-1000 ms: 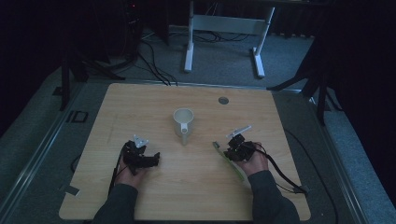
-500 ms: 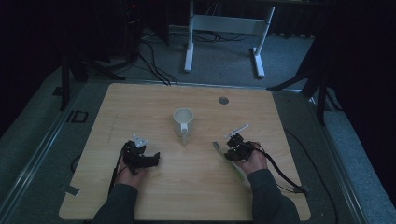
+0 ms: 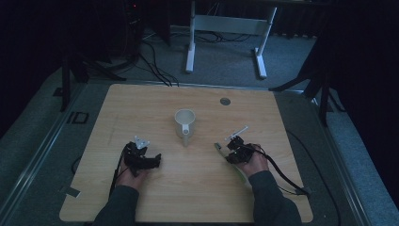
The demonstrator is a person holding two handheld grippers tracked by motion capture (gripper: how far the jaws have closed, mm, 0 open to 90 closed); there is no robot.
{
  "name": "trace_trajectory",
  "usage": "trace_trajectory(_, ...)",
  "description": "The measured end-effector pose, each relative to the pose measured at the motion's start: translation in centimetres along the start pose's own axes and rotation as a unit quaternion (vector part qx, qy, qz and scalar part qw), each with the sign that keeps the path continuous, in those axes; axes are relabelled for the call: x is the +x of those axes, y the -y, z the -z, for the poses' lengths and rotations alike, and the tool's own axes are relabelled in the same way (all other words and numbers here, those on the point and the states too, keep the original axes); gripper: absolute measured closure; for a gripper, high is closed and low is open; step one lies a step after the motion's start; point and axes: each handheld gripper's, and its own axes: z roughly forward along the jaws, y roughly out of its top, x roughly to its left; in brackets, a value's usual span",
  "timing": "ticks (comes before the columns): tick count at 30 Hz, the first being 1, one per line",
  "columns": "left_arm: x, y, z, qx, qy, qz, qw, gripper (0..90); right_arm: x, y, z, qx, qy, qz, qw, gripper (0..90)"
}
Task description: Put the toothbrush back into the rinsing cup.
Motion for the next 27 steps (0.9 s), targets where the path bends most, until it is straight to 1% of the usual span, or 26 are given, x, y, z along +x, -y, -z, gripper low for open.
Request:
trace_trajectory(9,0.0,0.0,0.0,0.0,0.0,0.0,1.0,12.8,0.2,-0.07,-0.34,0.011,-0.001,0.003,0.9999,76.3)
trace_trajectory(17,0.0,0.0,0.0,0.0,0.0,0.0,1.0,12.9,0.16,-0.09,-0.55,0.017,0.003,0.004,0.9998,76.3)
trace_trajectory(27,0.0,0.0,0.0,0.0,0.0,0.0,1.0,12.8,0.15,-0.09,-0.8,0.032,0.005,0.006,0.9994,76.3)
